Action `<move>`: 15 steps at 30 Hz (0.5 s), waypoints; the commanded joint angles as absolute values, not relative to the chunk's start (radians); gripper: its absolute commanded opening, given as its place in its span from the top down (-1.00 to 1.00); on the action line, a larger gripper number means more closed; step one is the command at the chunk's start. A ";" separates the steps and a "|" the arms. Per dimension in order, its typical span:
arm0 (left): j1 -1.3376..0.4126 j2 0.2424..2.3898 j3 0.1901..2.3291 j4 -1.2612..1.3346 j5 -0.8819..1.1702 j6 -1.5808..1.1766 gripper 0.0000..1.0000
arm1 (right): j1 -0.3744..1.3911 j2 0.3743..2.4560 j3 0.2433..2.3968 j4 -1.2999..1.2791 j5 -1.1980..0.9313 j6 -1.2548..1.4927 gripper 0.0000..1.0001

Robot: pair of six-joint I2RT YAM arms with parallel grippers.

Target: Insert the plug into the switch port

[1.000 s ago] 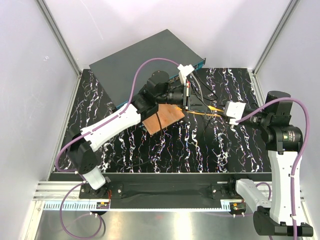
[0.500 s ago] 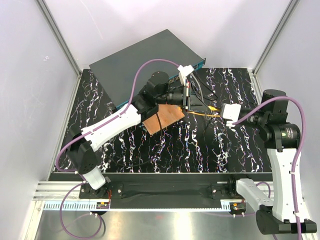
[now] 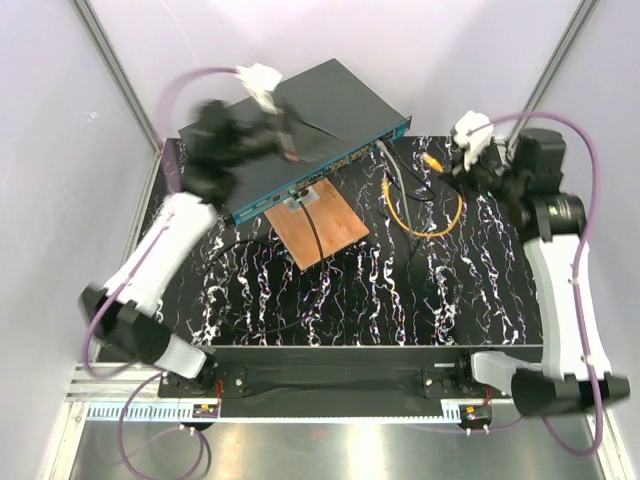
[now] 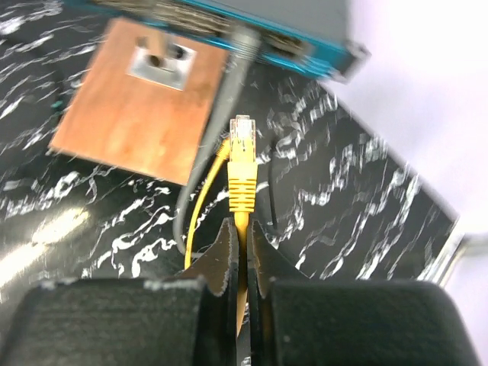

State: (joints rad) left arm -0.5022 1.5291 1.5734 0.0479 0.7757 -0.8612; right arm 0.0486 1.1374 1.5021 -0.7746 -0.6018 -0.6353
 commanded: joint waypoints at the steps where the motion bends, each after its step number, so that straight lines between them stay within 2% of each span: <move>1: -0.274 1.312 1.576 0.135 0.787 -0.856 -0.98 | 0.054 1.224 1.571 -0.700 -0.416 -0.385 1.00; 3: -0.078 1.257 1.473 0.170 0.807 -0.954 -0.98 | 0.054 1.285 1.610 -0.672 -0.361 -0.347 1.00; 8: 0.283 1.100 1.271 0.066 0.802 -0.963 -0.97 | 0.066 1.416 1.726 -0.686 -0.340 -0.293 1.00; 12: 0.382 1.063 1.139 -0.012 0.778 -0.951 -0.98 | 0.133 1.431 1.666 -0.589 -0.325 -0.307 1.00; 15: 0.385 1.068 1.069 -0.038 0.744 -0.943 -0.98 | 0.187 1.453 1.643 -0.546 -0.279 -0.293 1.00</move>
